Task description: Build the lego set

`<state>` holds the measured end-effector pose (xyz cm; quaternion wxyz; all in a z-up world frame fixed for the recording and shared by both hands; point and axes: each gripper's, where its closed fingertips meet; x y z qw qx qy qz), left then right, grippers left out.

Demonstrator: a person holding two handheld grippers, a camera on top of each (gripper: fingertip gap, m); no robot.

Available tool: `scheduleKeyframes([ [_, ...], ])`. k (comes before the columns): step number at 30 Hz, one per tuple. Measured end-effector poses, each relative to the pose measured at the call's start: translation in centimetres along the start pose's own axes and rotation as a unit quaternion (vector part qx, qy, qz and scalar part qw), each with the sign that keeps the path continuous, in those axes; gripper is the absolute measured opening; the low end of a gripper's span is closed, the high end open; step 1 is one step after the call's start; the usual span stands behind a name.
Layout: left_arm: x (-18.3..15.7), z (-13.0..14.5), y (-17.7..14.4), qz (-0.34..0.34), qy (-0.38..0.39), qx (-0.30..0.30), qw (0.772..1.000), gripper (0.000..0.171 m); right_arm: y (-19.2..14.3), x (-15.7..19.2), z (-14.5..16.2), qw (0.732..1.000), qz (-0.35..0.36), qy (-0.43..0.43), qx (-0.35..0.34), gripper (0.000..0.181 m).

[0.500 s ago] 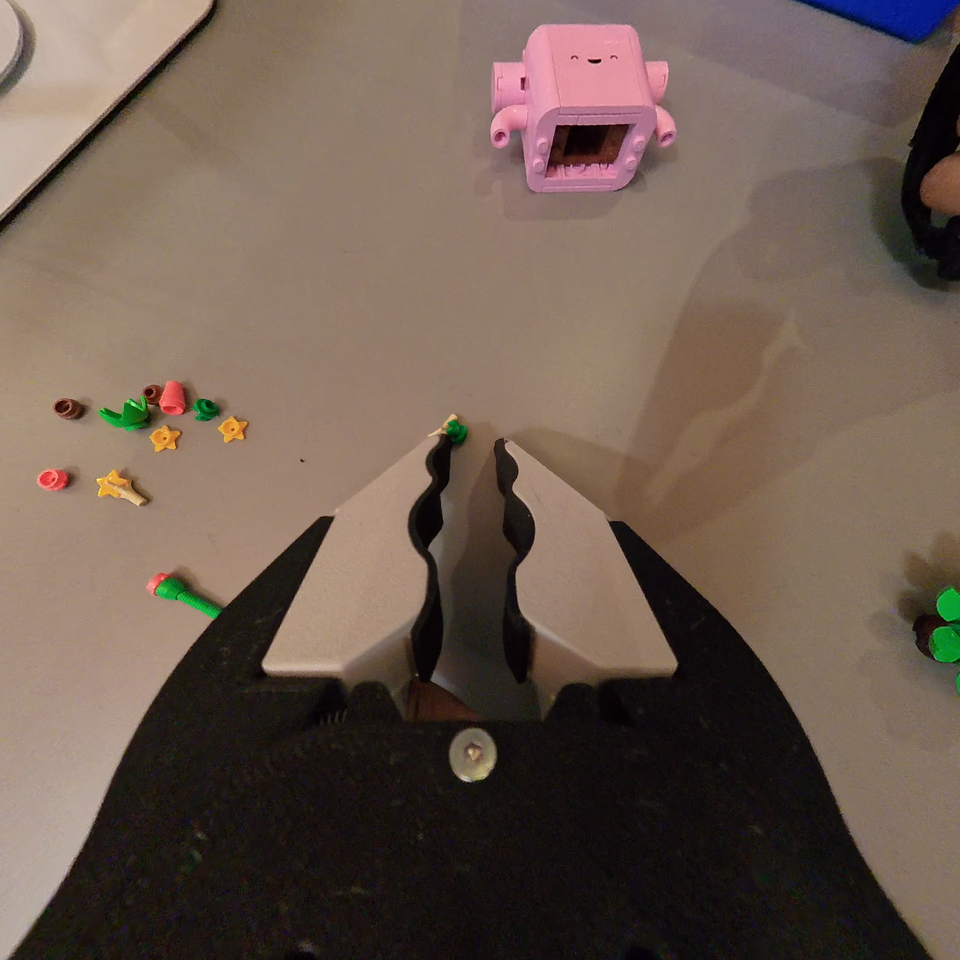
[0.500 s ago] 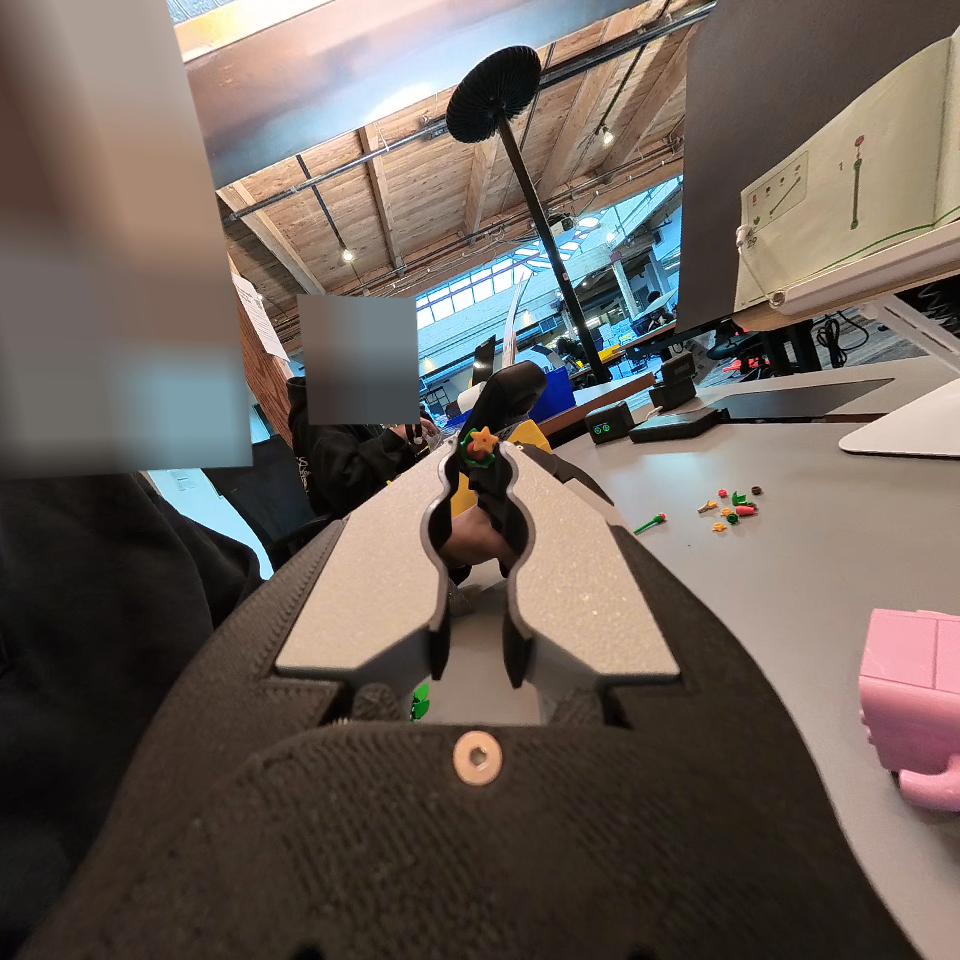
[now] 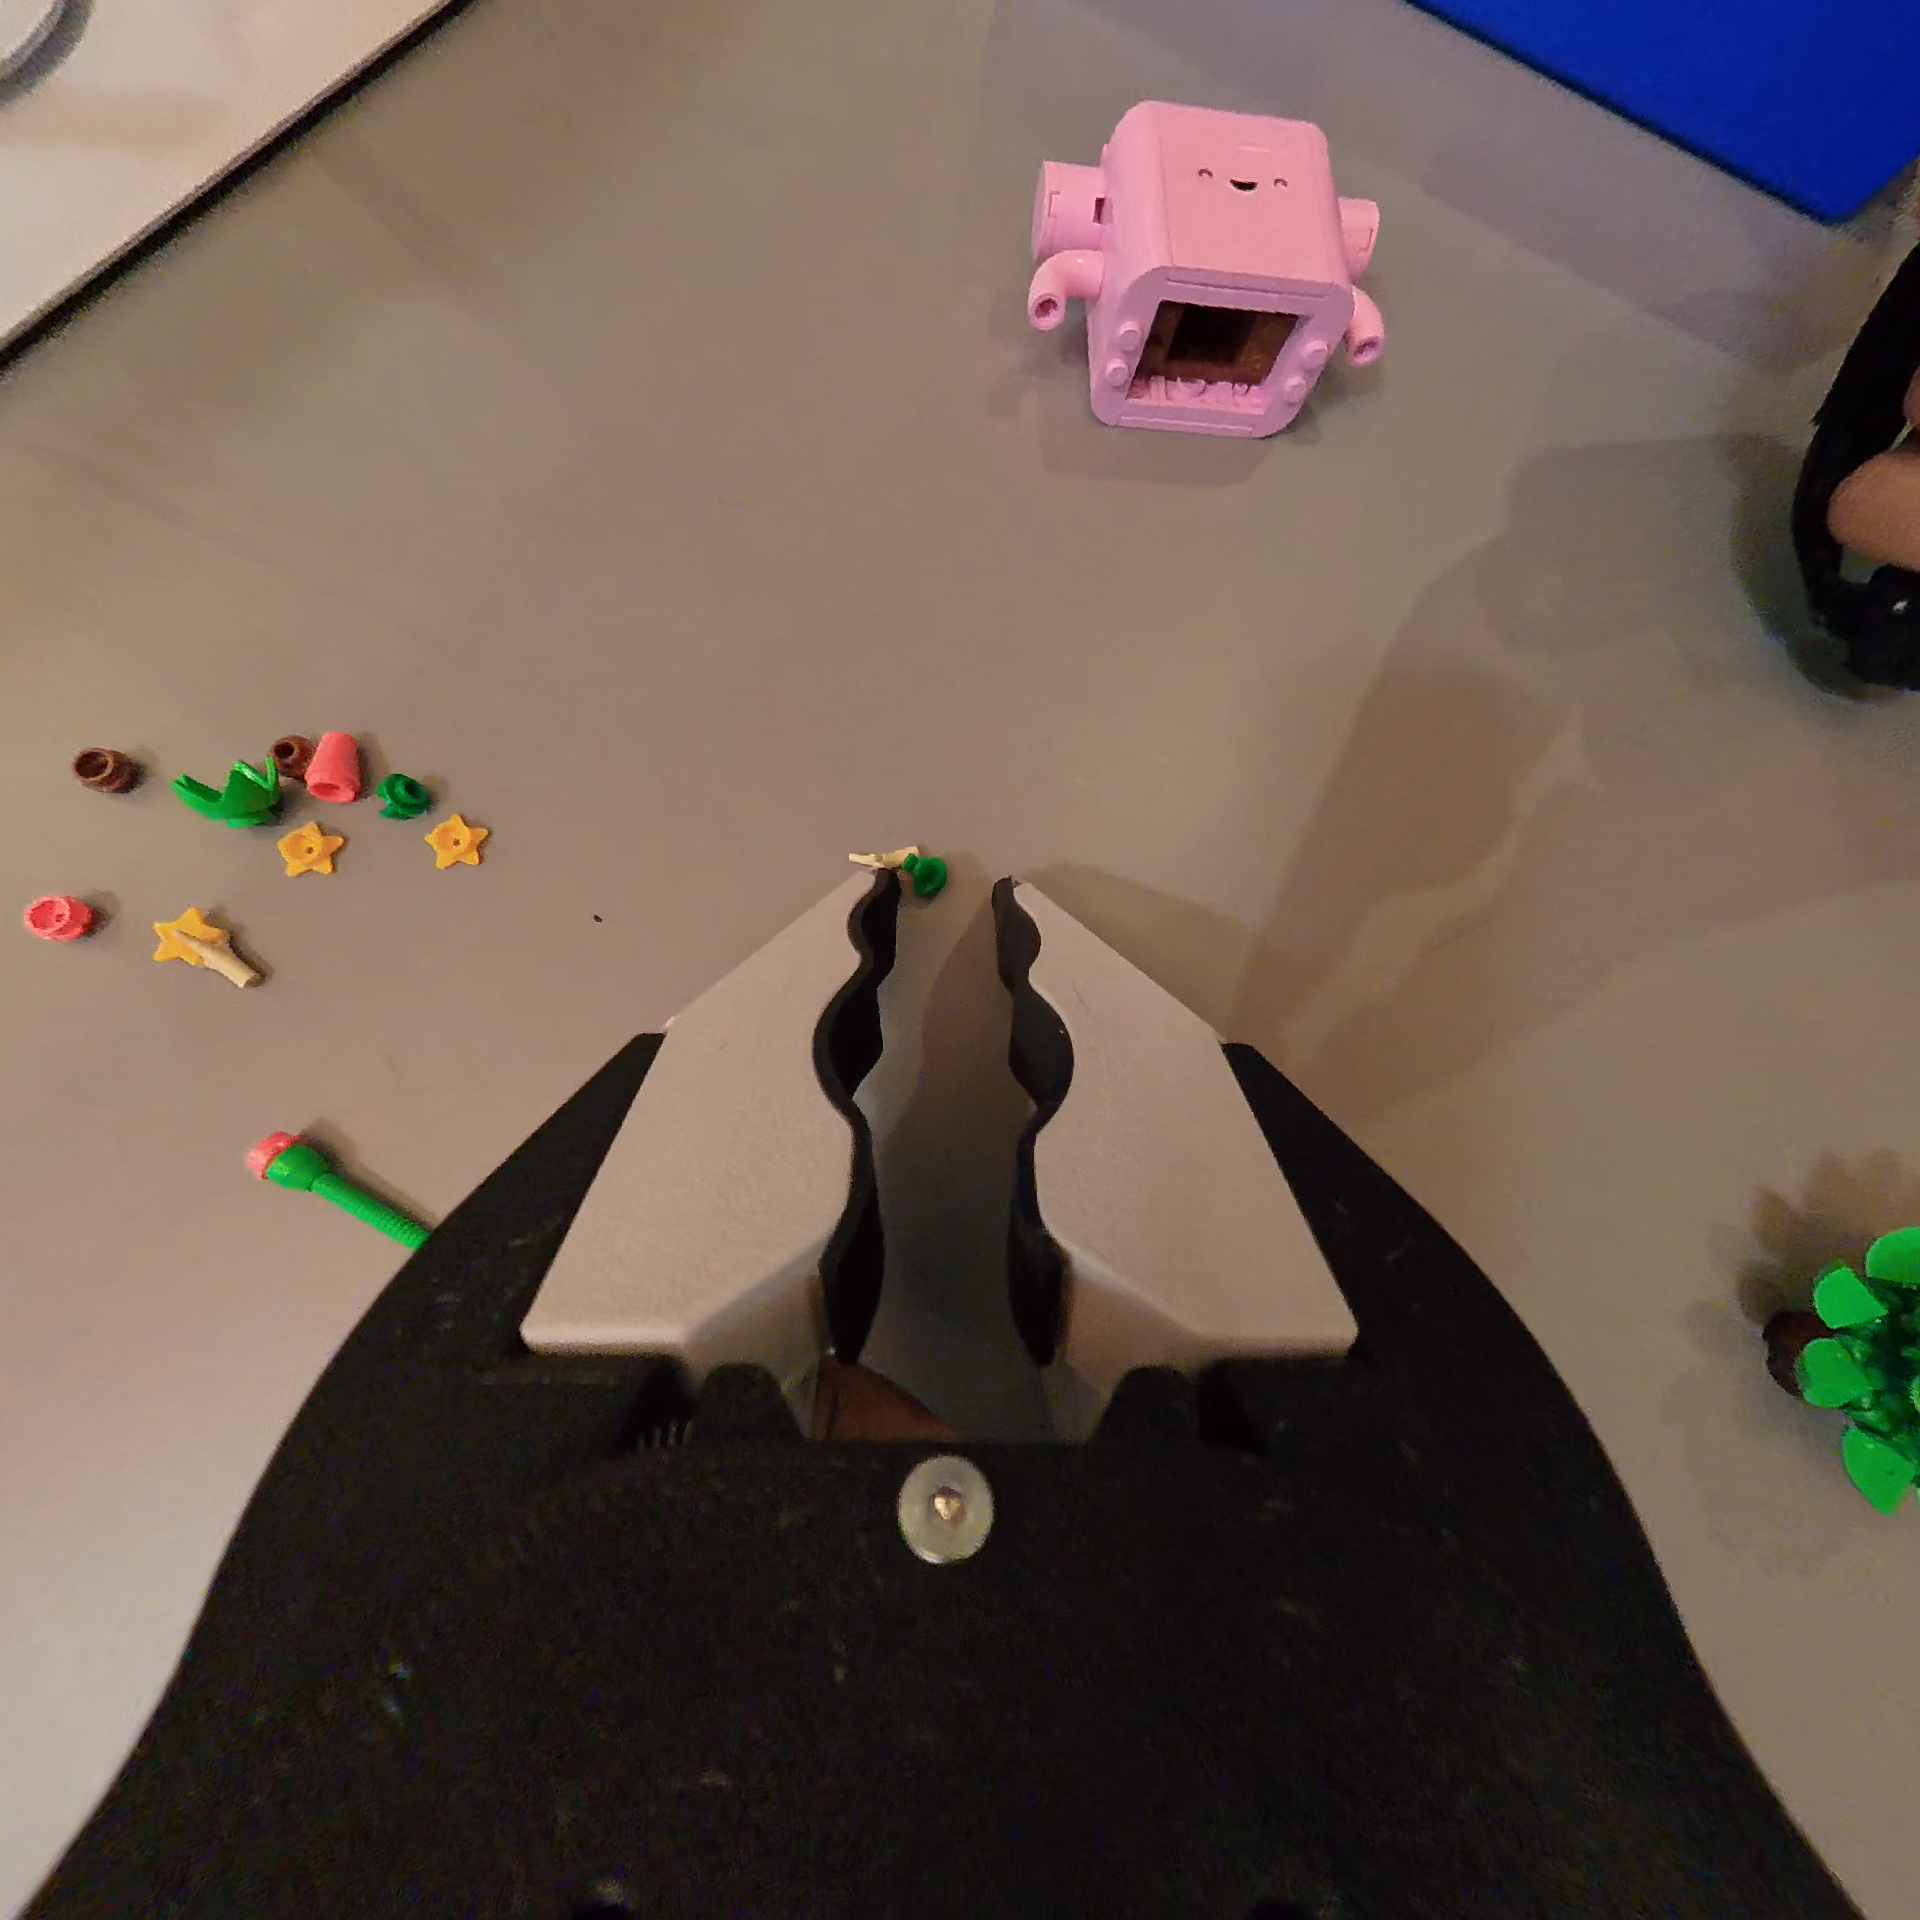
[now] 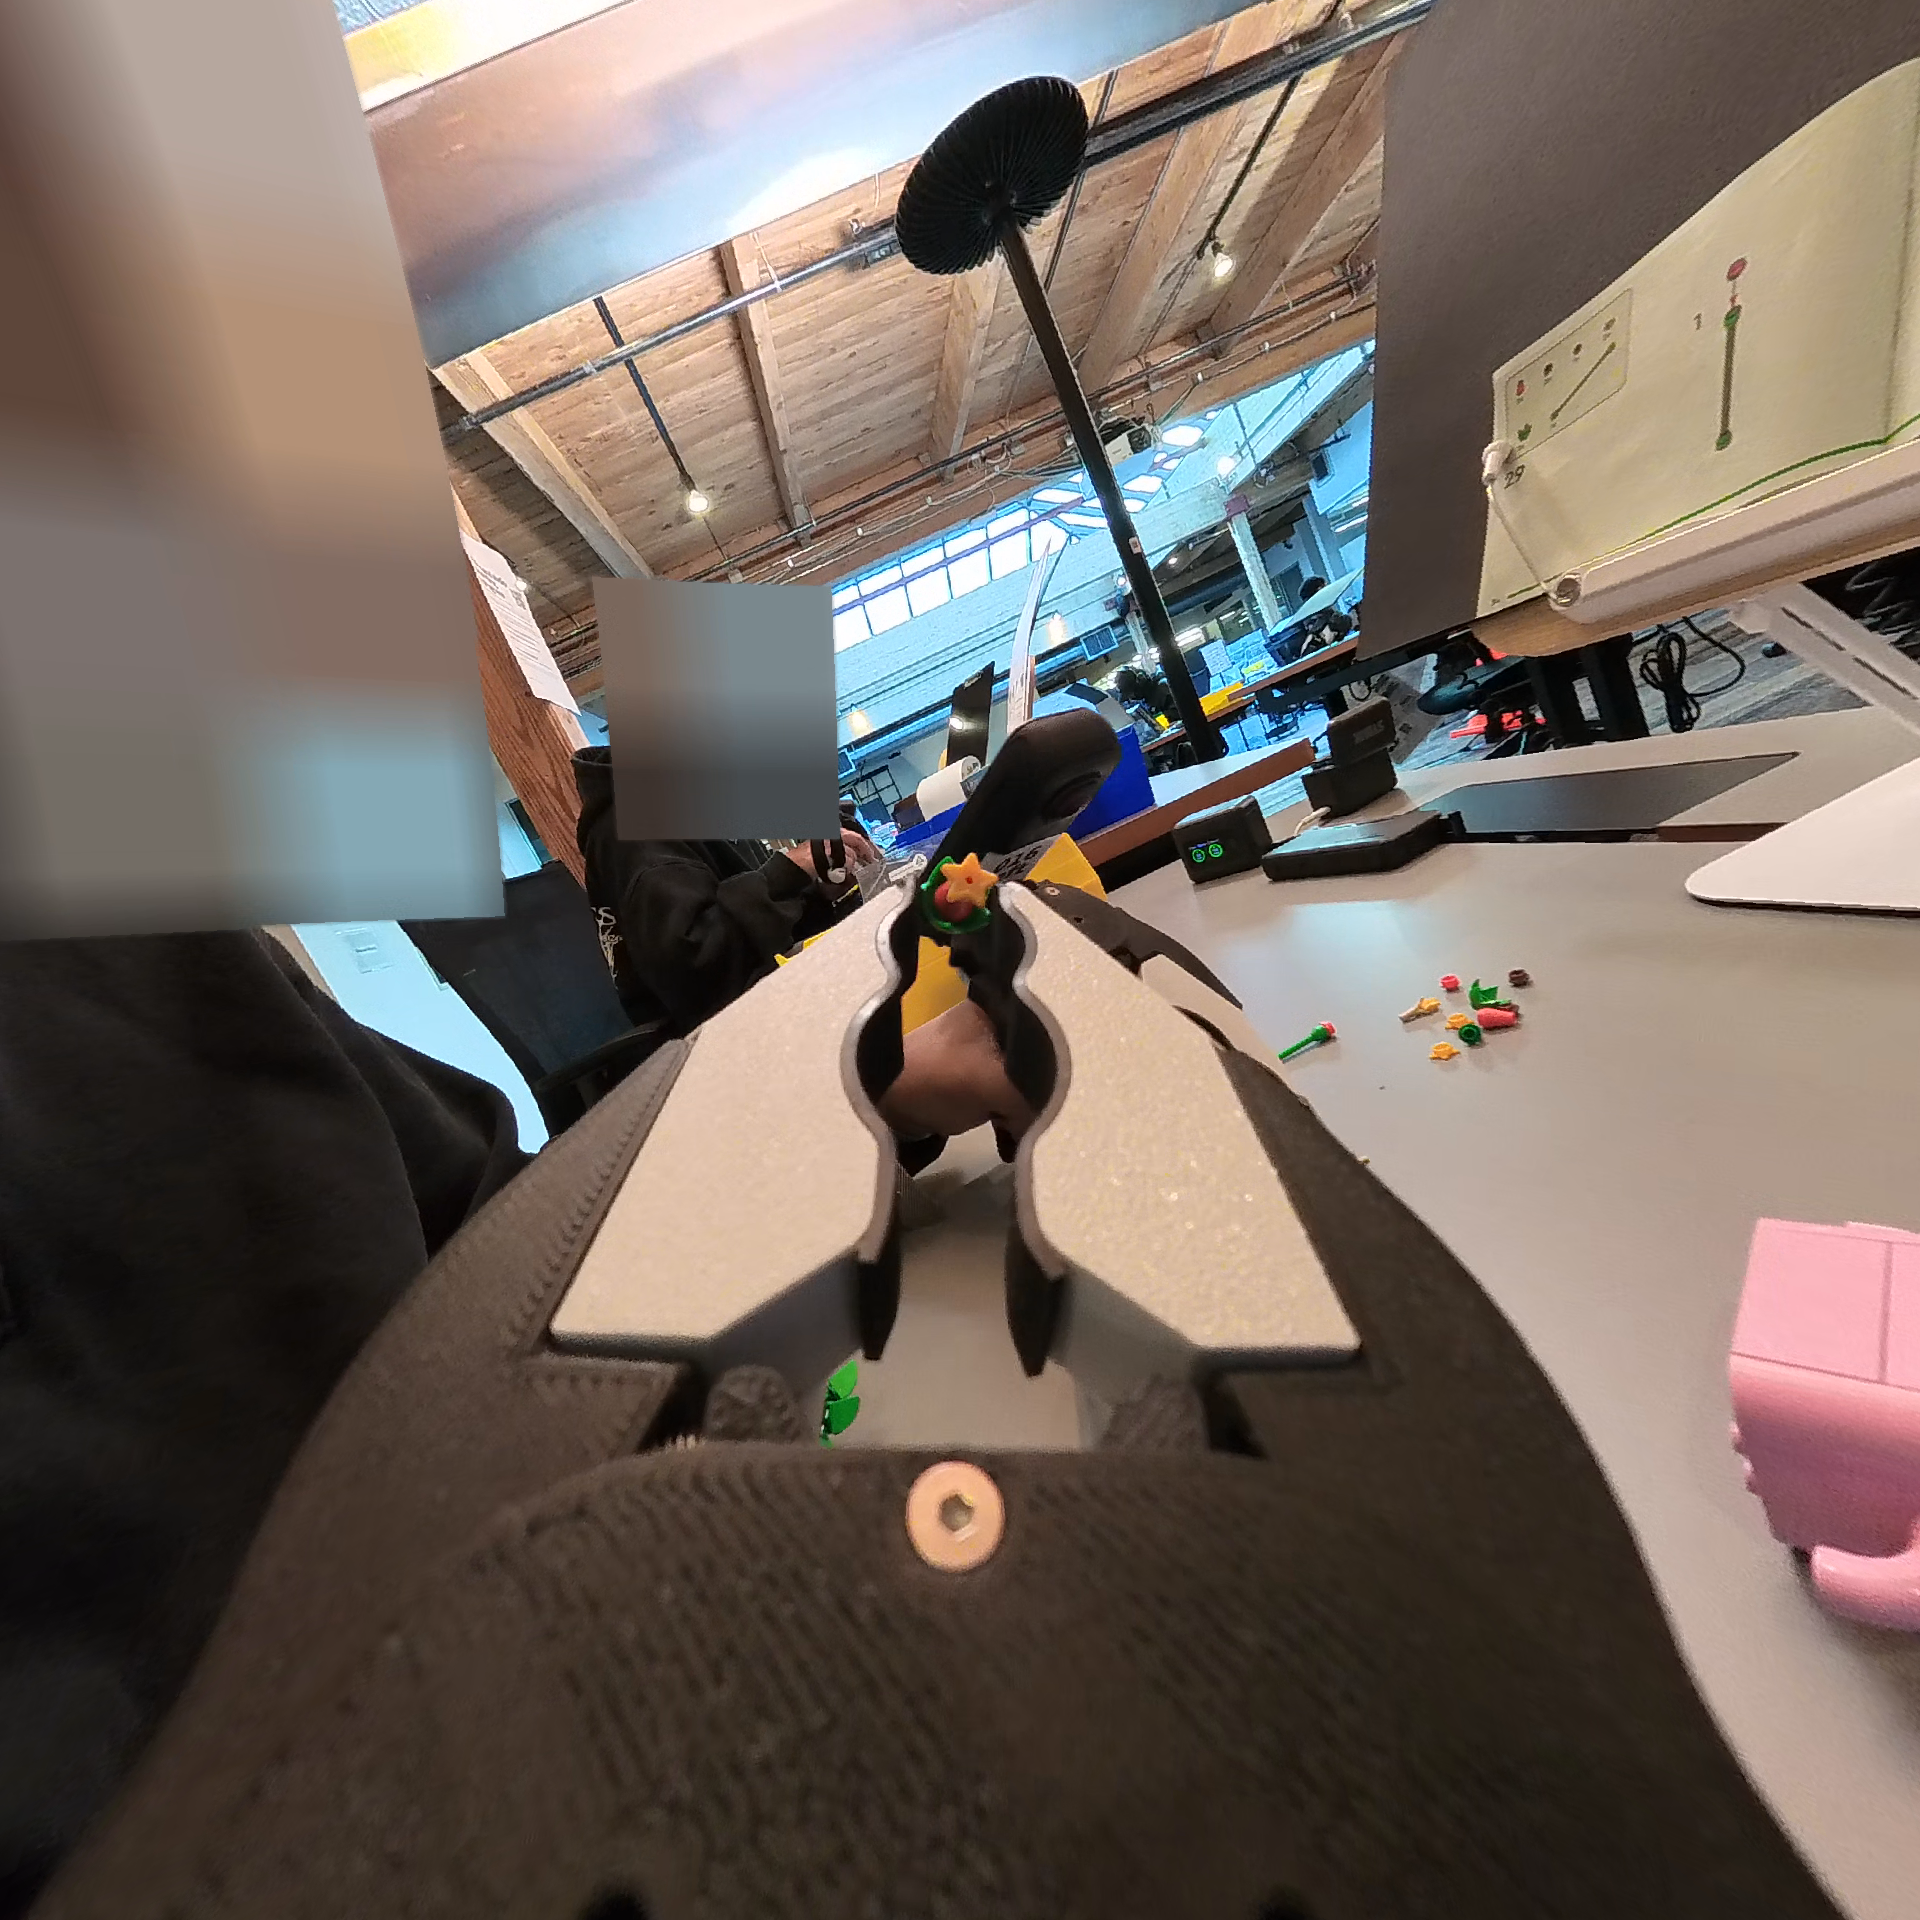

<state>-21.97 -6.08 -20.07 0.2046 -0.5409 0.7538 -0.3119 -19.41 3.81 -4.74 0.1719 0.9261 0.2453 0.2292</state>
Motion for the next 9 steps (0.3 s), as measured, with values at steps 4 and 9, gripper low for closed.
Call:
scheduleKeyframes([
  [4,-0.07,-0.01,0.0,0.005,-0.002,0.0,1.0,0.017,0.02,0.03,0.01,1.0,-0.001,0.0,0.0,0.011],
  [9,-0.43,0.0,0.17,0.004,0.012,0.002,1.0,0.018,0.03,0.03,0.02,1.0,-0.001,0.0,0.0,0.011],
])
Point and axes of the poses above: each gripper's, where its closed fingertips meet, y out along the fingers, z out of its underside, x = y × z across the jaws, and after that the axes turned 12 degrees about -z, right-handed
